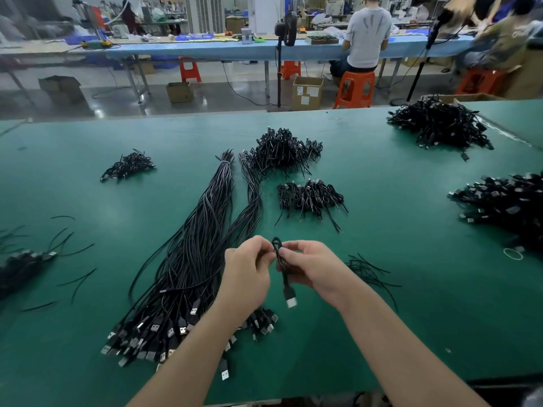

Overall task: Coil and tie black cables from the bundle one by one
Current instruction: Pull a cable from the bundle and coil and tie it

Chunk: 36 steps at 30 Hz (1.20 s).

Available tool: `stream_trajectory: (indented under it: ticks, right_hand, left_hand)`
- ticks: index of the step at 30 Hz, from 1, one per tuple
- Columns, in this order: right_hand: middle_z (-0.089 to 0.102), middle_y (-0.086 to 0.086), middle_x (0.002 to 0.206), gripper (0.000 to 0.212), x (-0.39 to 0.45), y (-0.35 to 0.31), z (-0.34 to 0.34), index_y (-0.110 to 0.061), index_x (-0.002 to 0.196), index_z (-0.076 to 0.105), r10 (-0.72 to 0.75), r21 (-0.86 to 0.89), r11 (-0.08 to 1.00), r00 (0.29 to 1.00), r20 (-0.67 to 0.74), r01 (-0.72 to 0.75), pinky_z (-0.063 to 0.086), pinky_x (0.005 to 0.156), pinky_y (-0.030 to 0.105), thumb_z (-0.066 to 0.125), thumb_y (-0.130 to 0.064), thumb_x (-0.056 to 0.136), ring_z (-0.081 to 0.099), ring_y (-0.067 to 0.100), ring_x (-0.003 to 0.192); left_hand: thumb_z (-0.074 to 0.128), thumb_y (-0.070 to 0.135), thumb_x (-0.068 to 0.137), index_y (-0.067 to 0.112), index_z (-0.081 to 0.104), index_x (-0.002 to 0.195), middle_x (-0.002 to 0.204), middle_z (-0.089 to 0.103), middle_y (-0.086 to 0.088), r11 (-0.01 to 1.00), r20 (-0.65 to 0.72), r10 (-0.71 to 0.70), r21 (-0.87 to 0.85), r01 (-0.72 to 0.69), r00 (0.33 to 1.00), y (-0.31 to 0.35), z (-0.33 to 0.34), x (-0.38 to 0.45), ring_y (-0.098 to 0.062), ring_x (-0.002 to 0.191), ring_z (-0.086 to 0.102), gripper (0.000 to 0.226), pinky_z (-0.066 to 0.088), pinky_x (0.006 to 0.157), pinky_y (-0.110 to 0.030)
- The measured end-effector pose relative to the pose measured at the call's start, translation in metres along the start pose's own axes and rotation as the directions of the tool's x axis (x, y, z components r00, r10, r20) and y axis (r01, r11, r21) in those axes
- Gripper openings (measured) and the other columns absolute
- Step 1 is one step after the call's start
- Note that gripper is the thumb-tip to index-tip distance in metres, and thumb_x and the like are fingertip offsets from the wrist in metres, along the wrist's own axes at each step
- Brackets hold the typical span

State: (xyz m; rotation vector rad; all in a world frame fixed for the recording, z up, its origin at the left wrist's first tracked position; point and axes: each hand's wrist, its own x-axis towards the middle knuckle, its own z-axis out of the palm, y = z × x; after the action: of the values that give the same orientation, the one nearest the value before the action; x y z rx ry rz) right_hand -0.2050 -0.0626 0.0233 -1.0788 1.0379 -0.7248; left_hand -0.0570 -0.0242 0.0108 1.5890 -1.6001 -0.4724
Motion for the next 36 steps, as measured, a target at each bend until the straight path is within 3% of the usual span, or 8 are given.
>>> stream_trajectory:
  ticks: [5, 9, 12, 16, 24, 30, 33, 36]
  right_hand:
    - [0.063, 0.008, 0.068, 0.008, -0.003, -0.002, -0.006, -0.011, 0.106, 0.058, 0.079, 0.279, 0.954, 0.988, 0.13, -0.113, 0.047, 0.052, 0.025, 0.053, -0.007, 0.101, 0.056, 0.016, 0.056]
    - [0.068, 0.008, 0.089, 0.018, -0.007, -0.004, -0.011, -0.011, 0.11, 0.063, -0.1, -0.055, 0.993, 0.99, 0.096, 0.105, 0.057, 0.068, 0.027, 0.053, -0.001, 0.1, 0.062, 0.01, 0.07]
    - [0.065, -0.002, 0.103, 0.024, -0.007, -0.005, -0.013, -0.021, 0.108, 0.069, -0.251, -0.402, 0.875, 0.963, 0.099, 0.27, 0.057, 0.075, 0.034, 0.066, -0.003, 0.092, 0.06, 0.009, 0.082]
    - [0.063, -0.006, 0.11, 0.017, -0.003, -0.003, -0.013, -0.024, 0.104, 0.074, -0.383, -0.559, 0.751, 0.922, 0.063, 0.35, 0.051, 0.08, 0.024, 0.073, -0.017, 0.089, 0.061, 0.012, 0.095]
    - [0.069, 0.009, 0.074, 0.022, -0.001, 0.0, -0.007, 0.003, 0.094, 0.069, -0.062, -0.115, 0.991, 0.996, 0.064, 0.07, 0.055, 0.061, 0.028, 0.058, -0.014, 0.1, 0.062, 0.015, 0.062]
    - [0.069, 0.009, 0.073, 0.023, -0.001, 0.002, -0.007, -0.006, 0.084, 0.07, 0.09, 0.223, 0.967, 0.983, 0.159, -0.124, 0.051, 0.053, 0.025, 0.058, -0.018, 0.099, 0.057, 0.014, 0.055]
    - [0.074, 0.006, 0.093, 0.015, 0.002, 0.004, -0.006, -0.009, 0.101, 0.07, -0.022, -0.068, 0.997, 1.0, 0.0, 0.022, 0.056, 0.056, 0.025, 0.058, -0.018, 0.1, 0.065, 0.01, 0.062]
    - [0.062, -0.017, 0.12, 0.036, -0.001, 0.006, -0.011, -0.027, 0.125, 0.063, -0.366, -0.564, 0.77, 0.93, -0.009, 0.297, 0.053, 0.062, 0.016, 0.064, -0.008, 0.094, 0.063, -0.005, 0.076]
  left_hand:
    - [0.062, 0.003, 0.093, 0.019, 0.06, 0.084, 0.082, 0.057, 0.017, 0.965, -0.099, 0.238, 0.138, -0.223, 0.966, 0.004, 0.0, -0.003, 0.005, 0.085, 0.047, 0.018, 0.031, 0.08, -0.028]
    - [0.064, 0.011, 0.095, 0.024, 0.06, 0.079, 0.067, 0.059, 0.012, 0.992, 0.019, -0.095, -0.085, 0.096, 0.995, 0.003, -0.002, 0.004, -0.005, 0.064, 0.05, 0.021, 0.04, 0.061, -0.018]
    - [0.066, 0.015, 0.096, 0.02, 0.069, 0.082, 0.067, 0.062, 0.008, 0.874, 0.139, -0.372, -0.28, 0.397, 0.918, 0.002, -0.003, 0.011, -0.007, 0.061, 0.05, 0.014, 0.043, 0.06, -0.021]
    - [0.067, 0.013, 0.095, 0.015, 0.07, 0.083, 0.065, 0.059, 0.006, 0.803, 0.205, -0.404, -0.387, 0.453, 0.891, 0.001, -0.003, 0.012, -0.01, 0.062, 0.048, 0.013, 0.04, 0.062, -0.023]
    - [0.063, 0.007, 0.096, 0.022, 0.06, 0.081, 0.074, 0.061, 0.007, 0.957, 0.072, -0.178, -0.219, 0.19, 0.981, 0.004, 0.001, 0.005, 0.002, 0.066, 0.054, 0.022, 0.044, 0.065, -0.01]
    - [0.063, 0.002, 0.094, 0.027, 0.055, 0.079, 0.072, 0.061, 0.01, 0.993, -0.067, -0.017, -0.121, 0.009, 0.998, 0.01, 0.005, 0.0, -0.007, 0.071, 0.058, 0.03, 0.048, 0.069, -0.021]
    - [0.063, 0.007, 0.095, 0.025, 0.057, 0.079, 0.07, 0.06, 0.009, 0.989, -0.062, -0.088, -0.128, 0.079, 0.994, 0.008, 0.002, 0.001, -0.002, 0.065, 0.056, 0.025, 0.044, 0.061, -0.014]
    - [0.063, 0.013, 0.097, 0.021, 0.064, 0.083, 0.072, 0.062, 0.006, 0.932, 0.065, -0.282, -0.22, 0.289, 0.957, 0.005, 0.001, 0.007, 0.002, 0.062, 0.053, 0.016, 0.044, 0.061, -0.013]
